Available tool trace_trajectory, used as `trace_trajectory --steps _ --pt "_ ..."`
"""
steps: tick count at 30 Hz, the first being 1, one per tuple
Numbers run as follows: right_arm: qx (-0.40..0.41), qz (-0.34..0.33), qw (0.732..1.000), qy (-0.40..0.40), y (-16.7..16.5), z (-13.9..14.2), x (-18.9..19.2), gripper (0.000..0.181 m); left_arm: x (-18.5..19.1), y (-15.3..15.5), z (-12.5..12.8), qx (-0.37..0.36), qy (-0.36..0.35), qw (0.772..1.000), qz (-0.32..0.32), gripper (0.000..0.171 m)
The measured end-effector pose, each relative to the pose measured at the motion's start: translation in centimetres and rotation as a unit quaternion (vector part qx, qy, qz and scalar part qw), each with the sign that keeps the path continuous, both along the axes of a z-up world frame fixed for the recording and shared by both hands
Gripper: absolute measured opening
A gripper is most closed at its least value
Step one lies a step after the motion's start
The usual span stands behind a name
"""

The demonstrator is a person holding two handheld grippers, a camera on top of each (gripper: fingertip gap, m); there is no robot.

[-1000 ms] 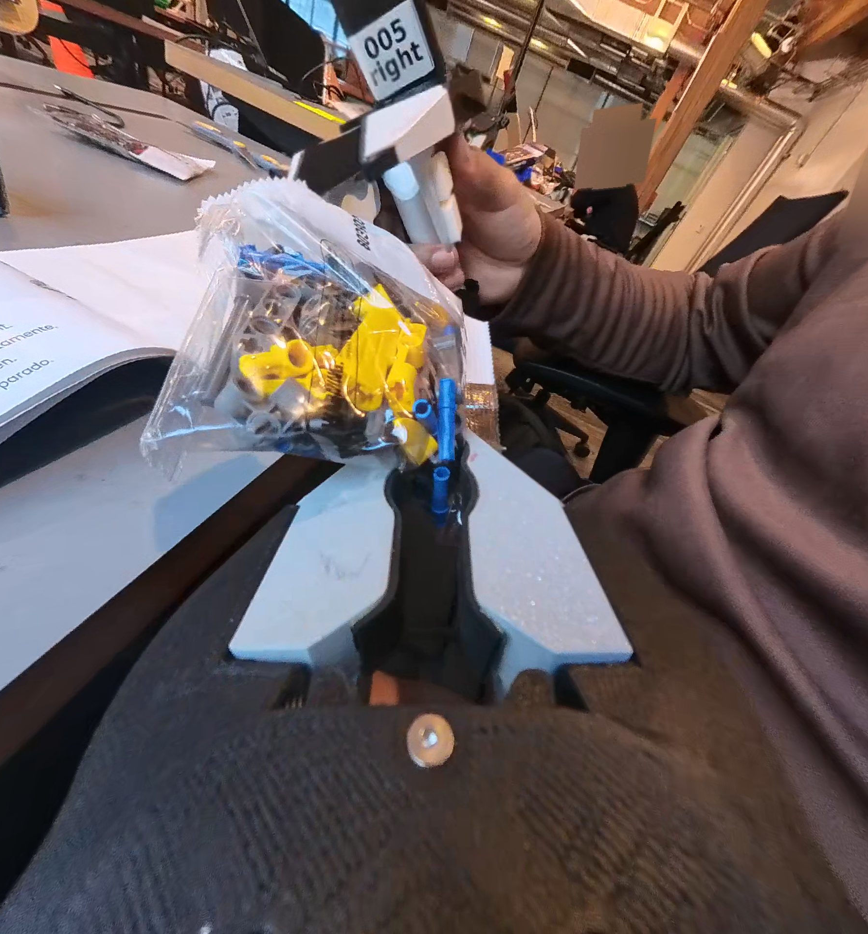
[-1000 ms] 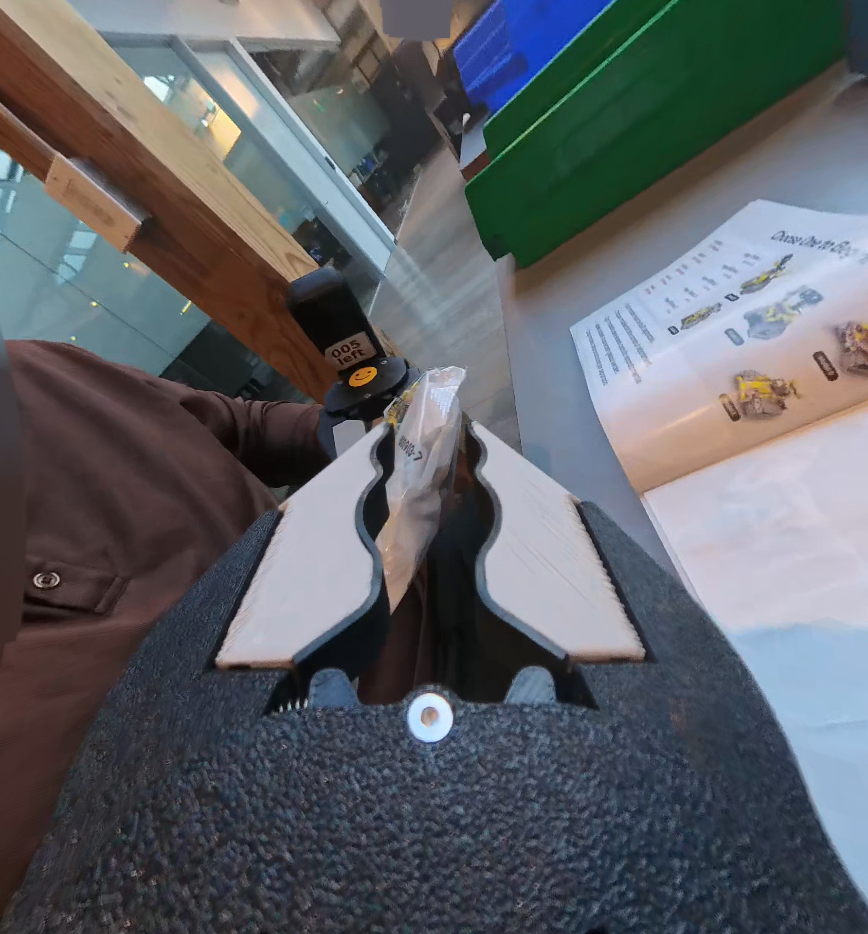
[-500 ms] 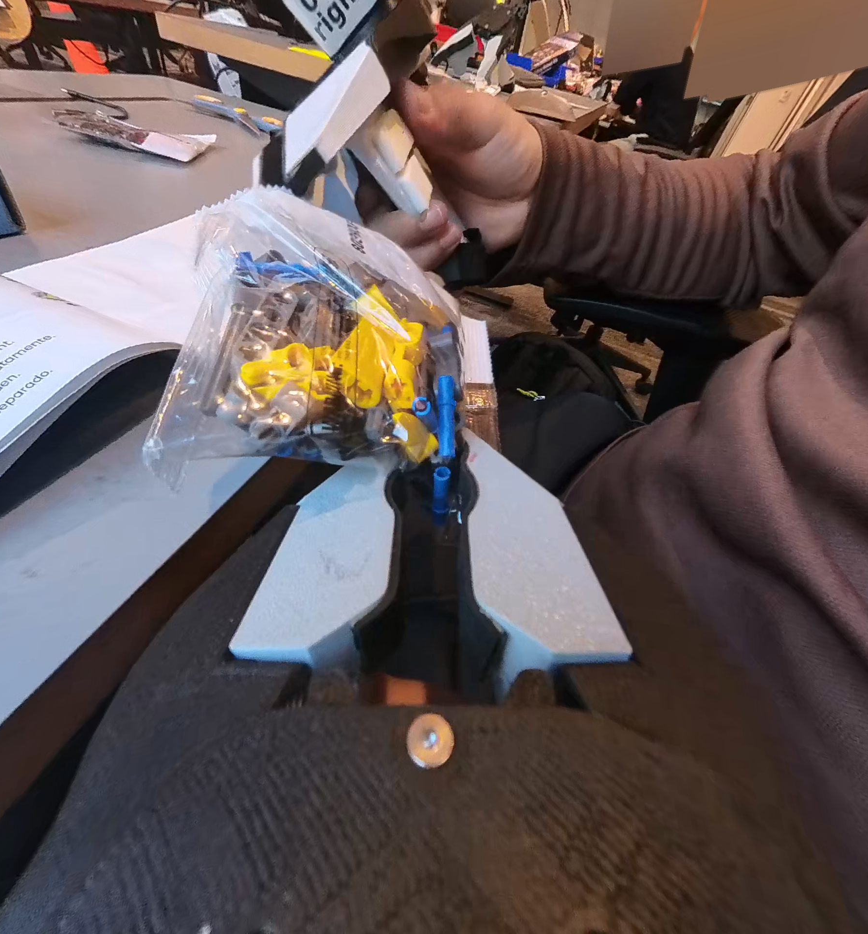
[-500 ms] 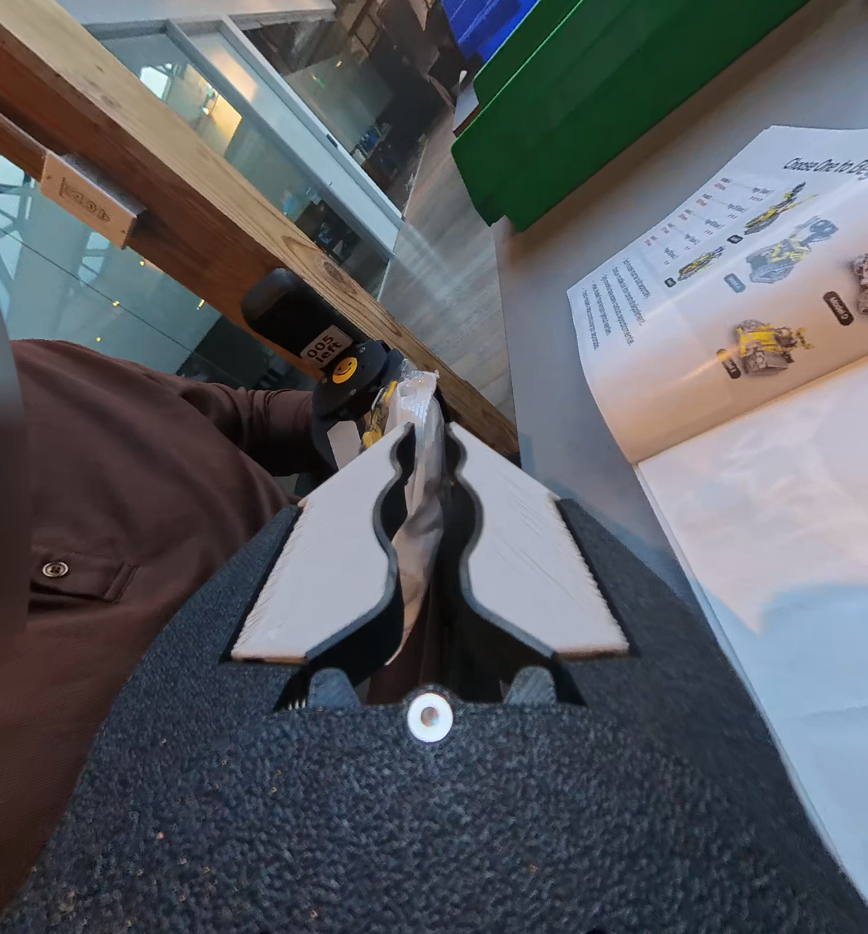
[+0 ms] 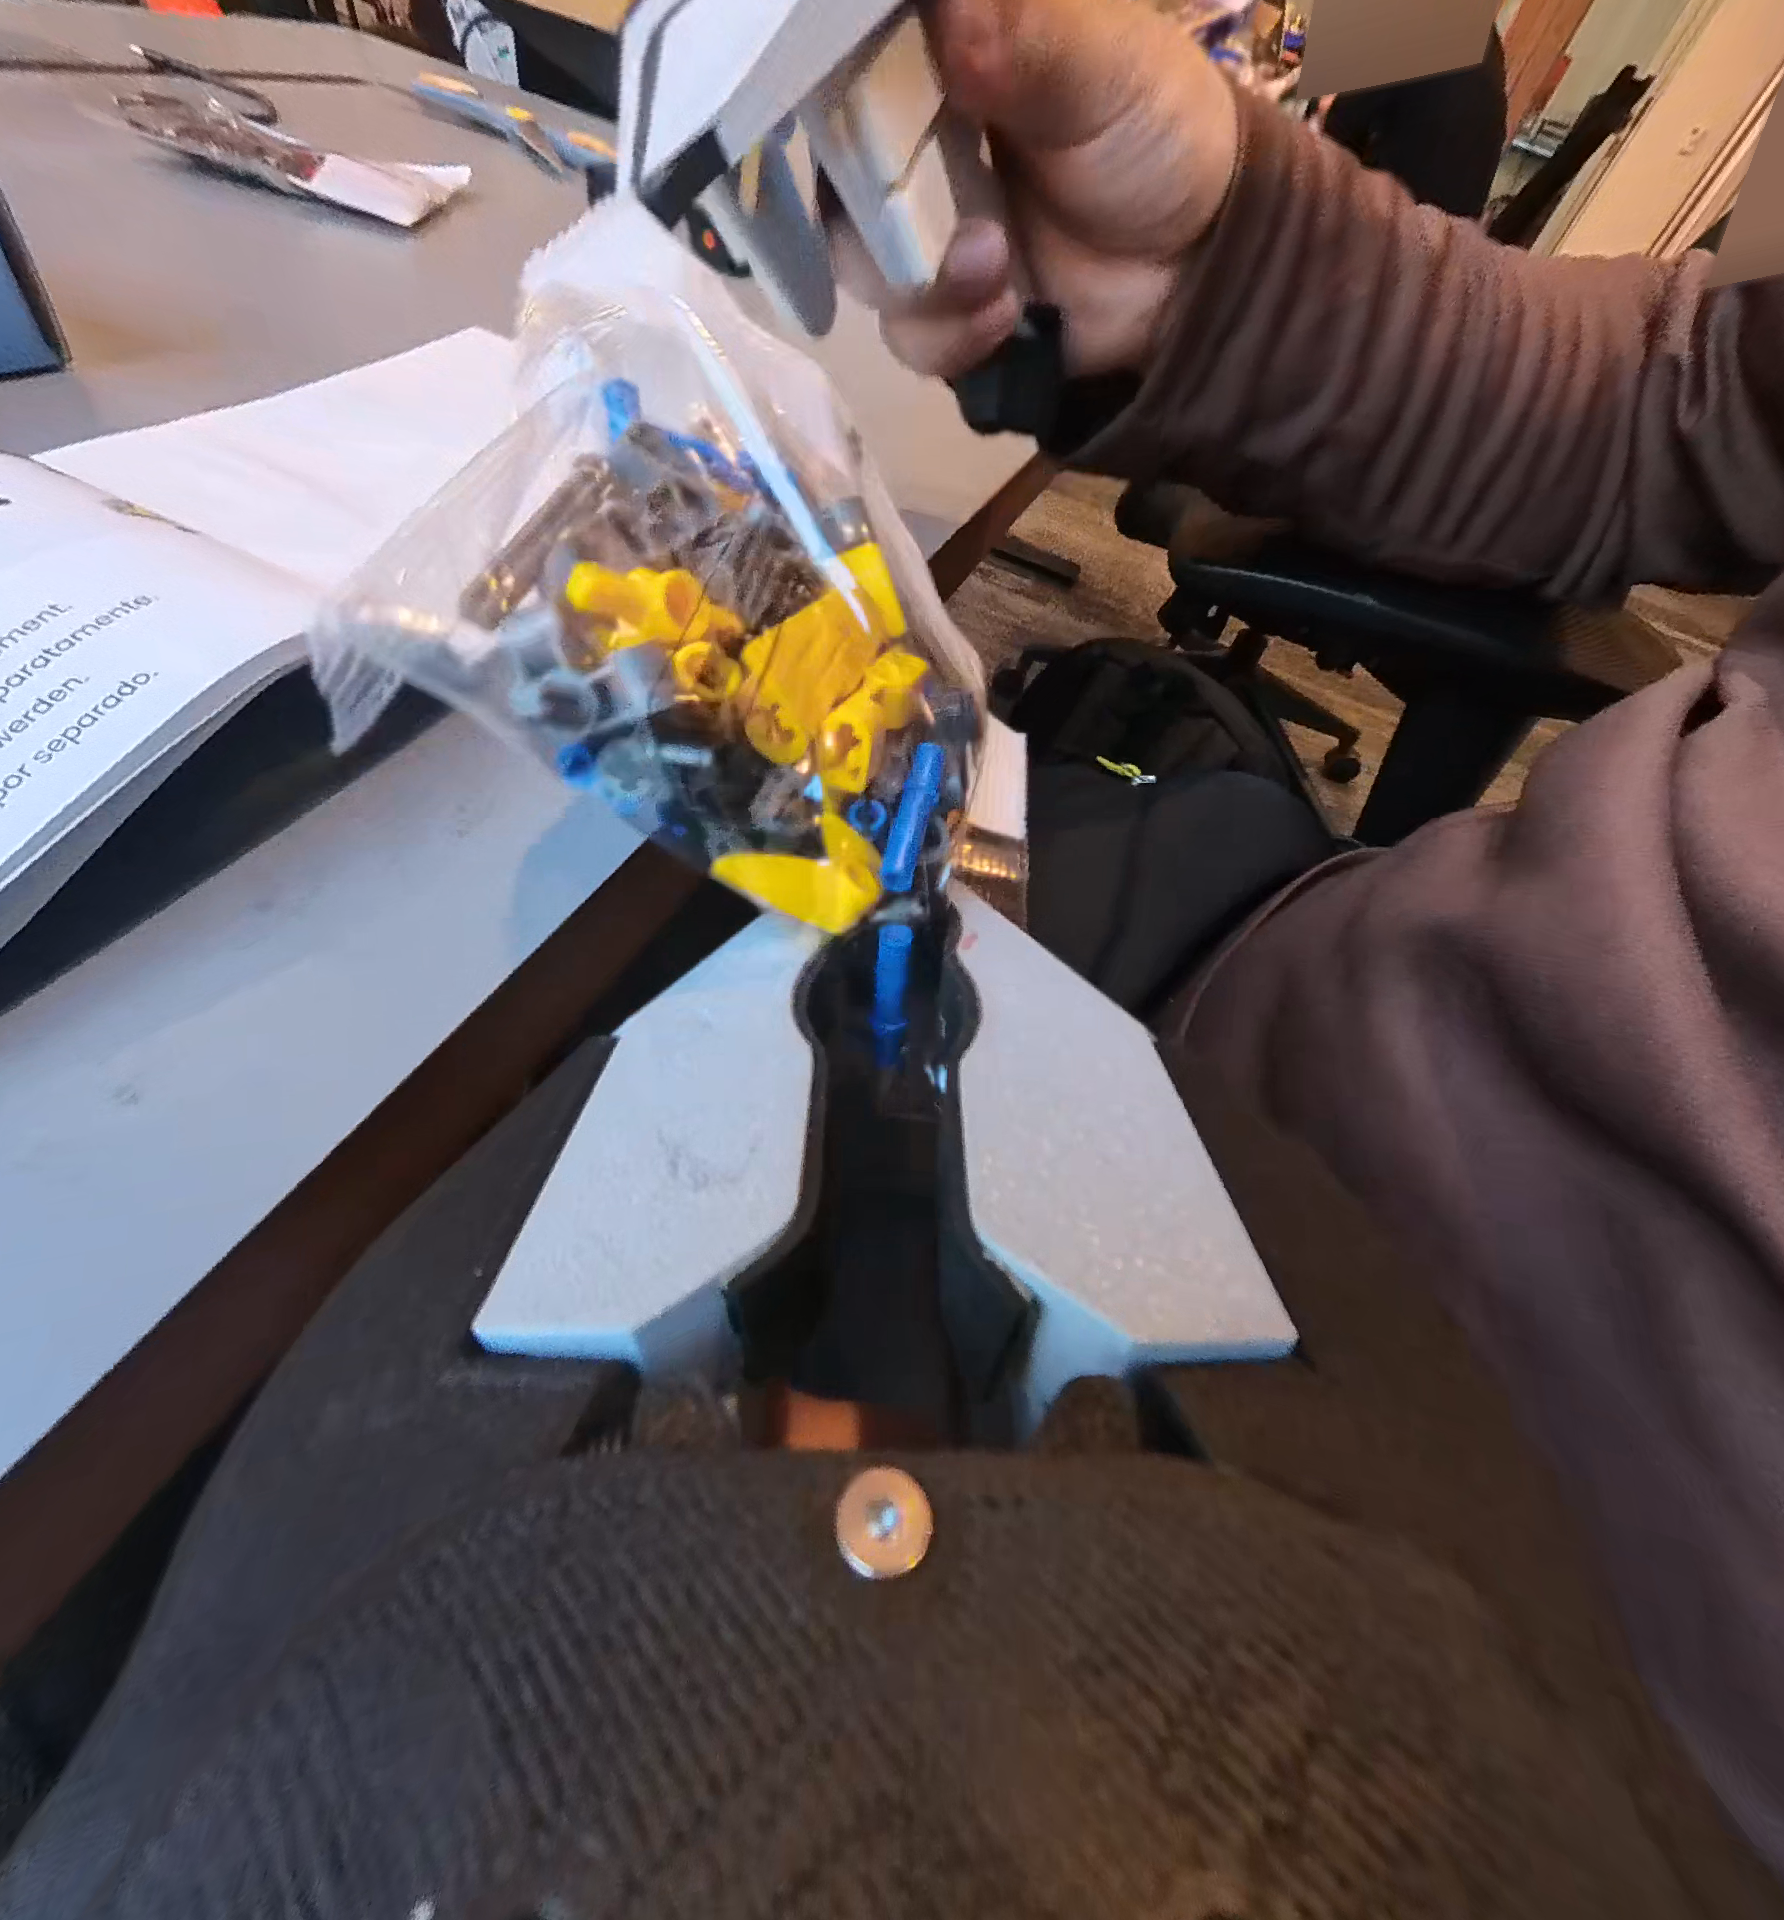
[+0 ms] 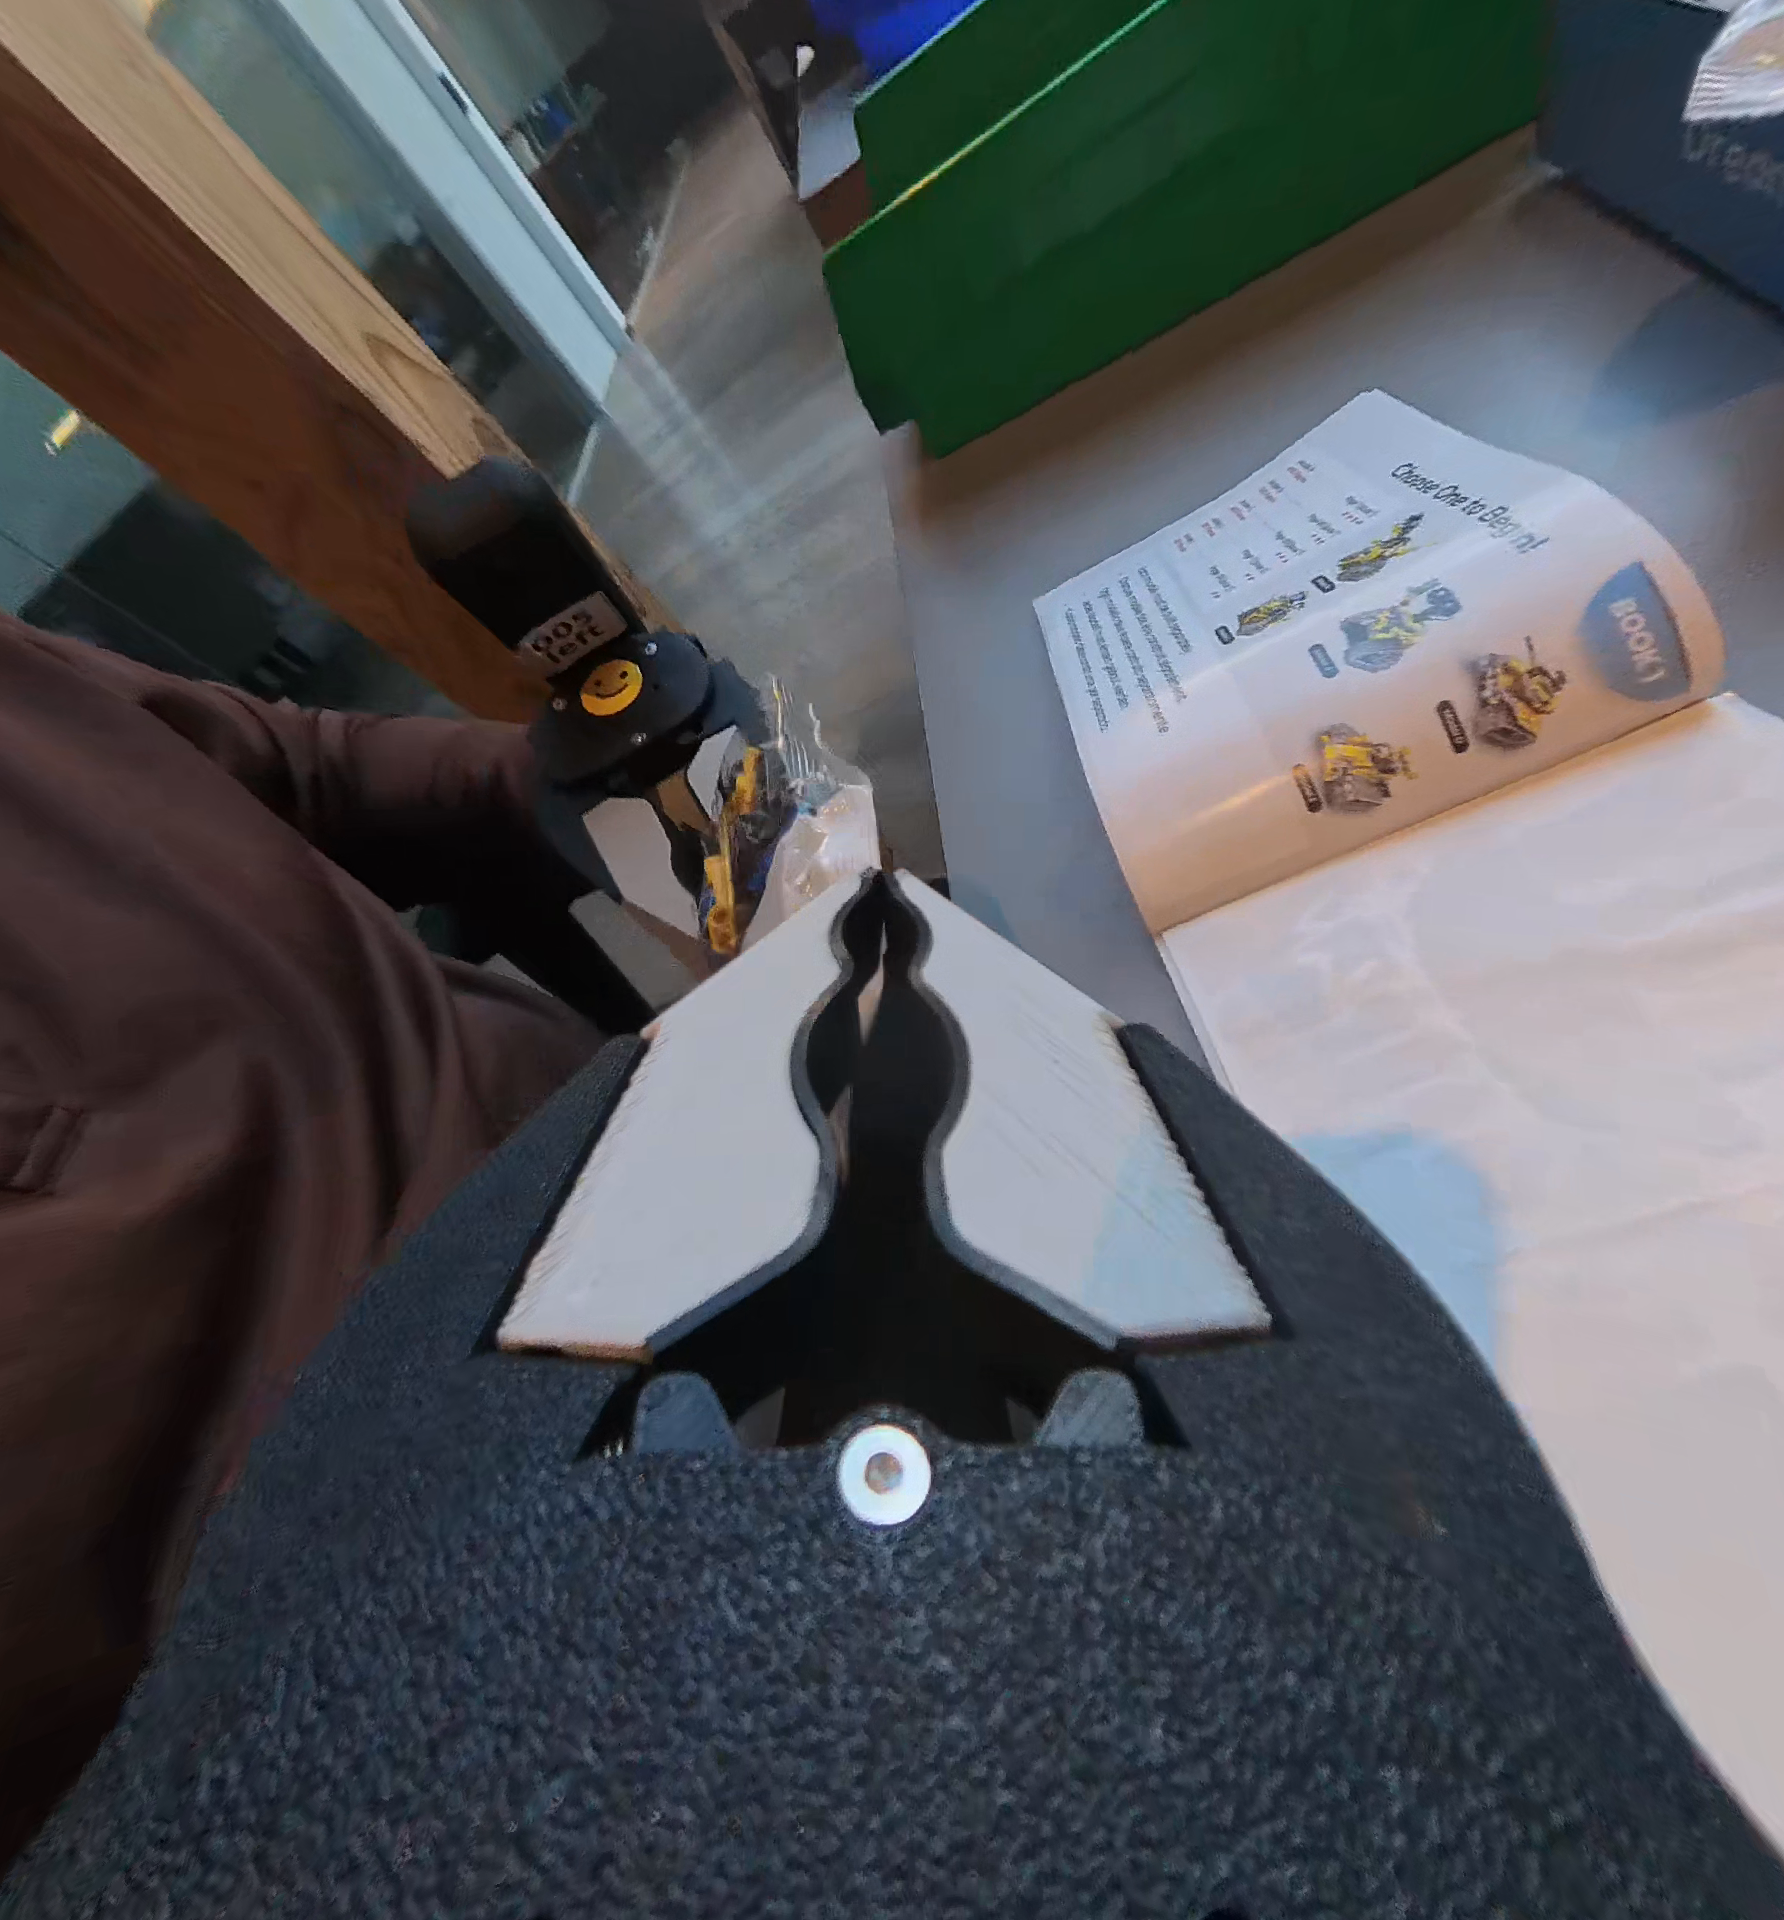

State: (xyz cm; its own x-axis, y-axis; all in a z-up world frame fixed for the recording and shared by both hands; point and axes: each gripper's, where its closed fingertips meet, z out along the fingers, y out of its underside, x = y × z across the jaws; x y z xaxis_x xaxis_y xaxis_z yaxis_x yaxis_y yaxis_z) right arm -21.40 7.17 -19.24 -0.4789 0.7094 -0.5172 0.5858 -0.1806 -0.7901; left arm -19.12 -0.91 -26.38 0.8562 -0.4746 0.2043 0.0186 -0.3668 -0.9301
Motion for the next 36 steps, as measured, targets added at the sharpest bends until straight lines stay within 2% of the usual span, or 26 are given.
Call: trace_trajectory --steps 4,8,14,15,17,22,26,28,30,34,36 --pt "0.033 0.005 0.999 0.001 0.5 0.6 0.7 0.0 -0.1 -0.1 0.7 -0.007 -0.042 0.999 -0.01 0.012" --pt "0.071 0.011 0.997 -0.002 0.4 0.5 1.0 0.0 -0.1 -0.1 0.2 -0.017 -0.039 0.999 -0.016 0.012" --pt "0.049 0.022 0.999 0.001 -0.2 1.0 1.4 0.001 0.4 -0.2 0.6 0.011 -0.031 0.999 -0.028 0.011" --pt "0.042 0.023 0.999 0.004 -0.2 1.2 1.4 0.004 0.6 -0.2 0.9 0.02 -0.03 0.999 -0.032 0.011" --pt "0.022 0.024 0.999 -0.002 0.1 1.3 1.5 0.024 1.0 -0.1 1.3 0.031 -0.031 0.998 -0.033 0.011" --pt "-0.055 0.037 0.997 -0.042 -0.2 0.6 1.8 0.042 0.9 -0.1 0.8 0.032 -0.009 0.999 -0.03 0.011" --pt "-0.06 0.055 0.994 -0.077 -1.8 -1.1 1.8 0.041 0.9 -0.2 1.6 0.051 -0.018 0.998 -0.027 0.011" --pt "-0.068 0.064 0.993 -0.076 -2.7 -1.3 1.7 0.018 0.8 -0.2 1.5 0.048 -0.015 0.998 -0.025 0.011" --pt "-0.06 0.059 0.994 -0.073 -2.8 -1.4 1.4 0.005 0.7 -0.1 1.1 0.036 -0.011 0.999 -0.02 0.012" --pt "-0.008 0.05 0.999 -0.011 -2.6 0.4 1.4 0.002 -0.6 0.5 1.8 0.045 -0.028 0.998 0.017 0.03" --pt "0.013 0.051 0.999 -0.004 -2.8 0.8 1.5 0.001 -1.2 0.6 2.4 0.052 -0.052 0.997 0.028 0.034"
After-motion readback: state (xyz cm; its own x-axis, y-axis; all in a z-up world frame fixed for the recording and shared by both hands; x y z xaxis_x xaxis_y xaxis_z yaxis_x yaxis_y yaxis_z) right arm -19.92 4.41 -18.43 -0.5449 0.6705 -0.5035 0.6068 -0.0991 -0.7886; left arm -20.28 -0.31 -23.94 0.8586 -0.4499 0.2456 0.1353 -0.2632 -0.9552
